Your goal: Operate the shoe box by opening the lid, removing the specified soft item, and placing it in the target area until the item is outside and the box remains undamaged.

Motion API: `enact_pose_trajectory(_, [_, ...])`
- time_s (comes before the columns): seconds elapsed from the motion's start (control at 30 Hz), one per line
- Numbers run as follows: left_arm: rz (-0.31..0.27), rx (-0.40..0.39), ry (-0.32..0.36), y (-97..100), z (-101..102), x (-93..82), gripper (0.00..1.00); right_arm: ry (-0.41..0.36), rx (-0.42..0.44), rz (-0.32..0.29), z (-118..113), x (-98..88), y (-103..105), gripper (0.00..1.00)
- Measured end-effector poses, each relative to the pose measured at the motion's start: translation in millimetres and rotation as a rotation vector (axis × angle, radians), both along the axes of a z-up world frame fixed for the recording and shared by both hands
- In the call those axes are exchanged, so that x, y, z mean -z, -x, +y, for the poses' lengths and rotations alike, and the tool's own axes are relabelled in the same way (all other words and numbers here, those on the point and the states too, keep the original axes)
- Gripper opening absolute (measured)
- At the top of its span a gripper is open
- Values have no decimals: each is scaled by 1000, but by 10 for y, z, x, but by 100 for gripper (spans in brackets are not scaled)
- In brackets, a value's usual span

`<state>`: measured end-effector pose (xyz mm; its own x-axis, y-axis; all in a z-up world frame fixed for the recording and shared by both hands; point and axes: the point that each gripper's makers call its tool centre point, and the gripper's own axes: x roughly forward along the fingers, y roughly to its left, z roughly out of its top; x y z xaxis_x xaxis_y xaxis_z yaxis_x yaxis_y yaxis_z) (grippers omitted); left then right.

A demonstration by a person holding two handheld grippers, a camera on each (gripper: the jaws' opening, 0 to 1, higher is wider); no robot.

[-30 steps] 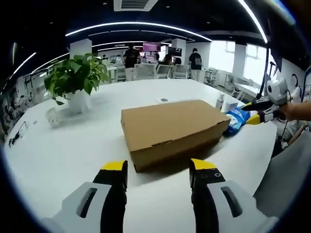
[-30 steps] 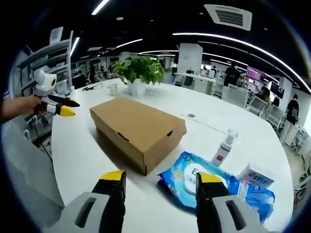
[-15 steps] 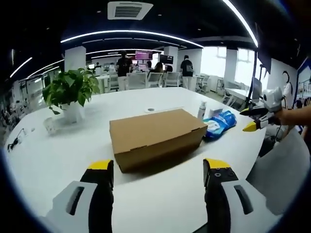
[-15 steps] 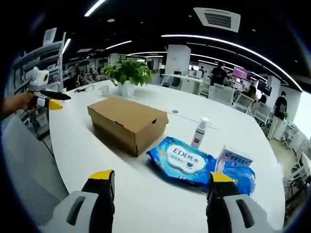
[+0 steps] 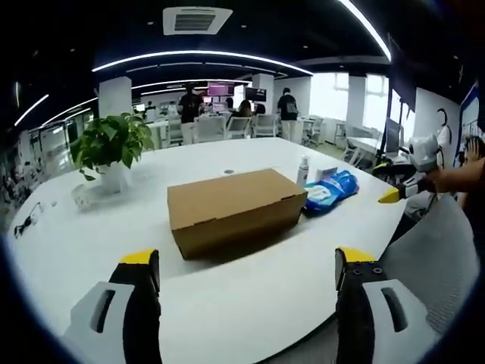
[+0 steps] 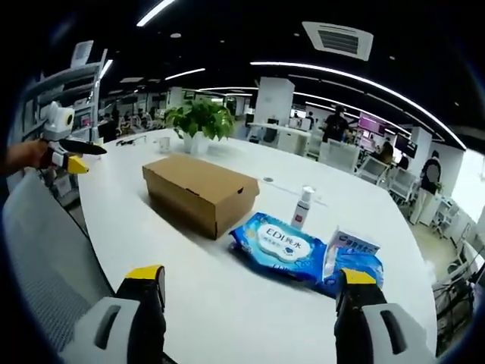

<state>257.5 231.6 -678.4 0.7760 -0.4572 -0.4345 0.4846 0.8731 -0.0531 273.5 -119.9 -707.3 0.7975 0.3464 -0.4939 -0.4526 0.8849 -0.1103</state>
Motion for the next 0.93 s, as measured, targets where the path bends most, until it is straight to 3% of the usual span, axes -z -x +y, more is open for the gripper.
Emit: enact_pose_trajectory(0.93, [0, -20, -7, 123, 58, 4, 100, -20, 57, 33, -92, 59, 181, 99])
